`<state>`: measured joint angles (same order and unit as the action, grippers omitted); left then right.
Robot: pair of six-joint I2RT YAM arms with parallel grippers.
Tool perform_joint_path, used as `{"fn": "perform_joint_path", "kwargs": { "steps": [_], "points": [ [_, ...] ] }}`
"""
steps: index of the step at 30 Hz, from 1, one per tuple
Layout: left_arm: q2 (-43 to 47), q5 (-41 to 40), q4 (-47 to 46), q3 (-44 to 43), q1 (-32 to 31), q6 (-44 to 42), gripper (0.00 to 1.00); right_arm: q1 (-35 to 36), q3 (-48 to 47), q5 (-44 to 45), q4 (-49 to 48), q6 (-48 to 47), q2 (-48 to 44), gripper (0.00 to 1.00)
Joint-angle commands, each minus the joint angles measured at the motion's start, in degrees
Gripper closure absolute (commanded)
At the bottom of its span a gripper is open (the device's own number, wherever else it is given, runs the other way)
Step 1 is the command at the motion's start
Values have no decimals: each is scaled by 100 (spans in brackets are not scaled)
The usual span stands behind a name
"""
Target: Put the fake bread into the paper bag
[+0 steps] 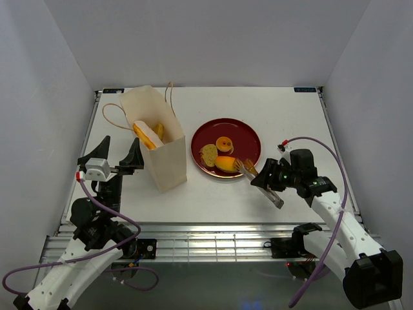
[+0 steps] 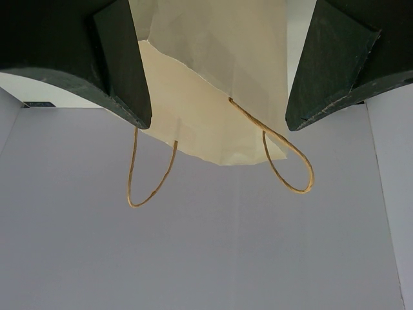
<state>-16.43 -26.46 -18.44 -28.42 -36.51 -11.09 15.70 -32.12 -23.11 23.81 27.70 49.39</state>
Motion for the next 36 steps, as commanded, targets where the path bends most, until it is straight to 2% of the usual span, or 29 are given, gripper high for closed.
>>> {"fn": "perform_joint_path", "kwargs": {
  "steps": [1, 23, 26, 36],
  "points": [
    [-71, 97, 42, -75, -23, 28, 5, -50, 13, -149, -272, 25, 10, 43],
    [-71, 106, 51, -84, -23, 19, 5, -50, 171, -290, -571, 33, 238, 44],
    [-54, 106, 51, -75, -23, 19, 5, -50, 171, -404, -614, 33, 273, 46],
    [-10, 79, 51, -75, -23, 19, 5, -50, 22, -861, -922, 297, 238, 69]
  ]
}}
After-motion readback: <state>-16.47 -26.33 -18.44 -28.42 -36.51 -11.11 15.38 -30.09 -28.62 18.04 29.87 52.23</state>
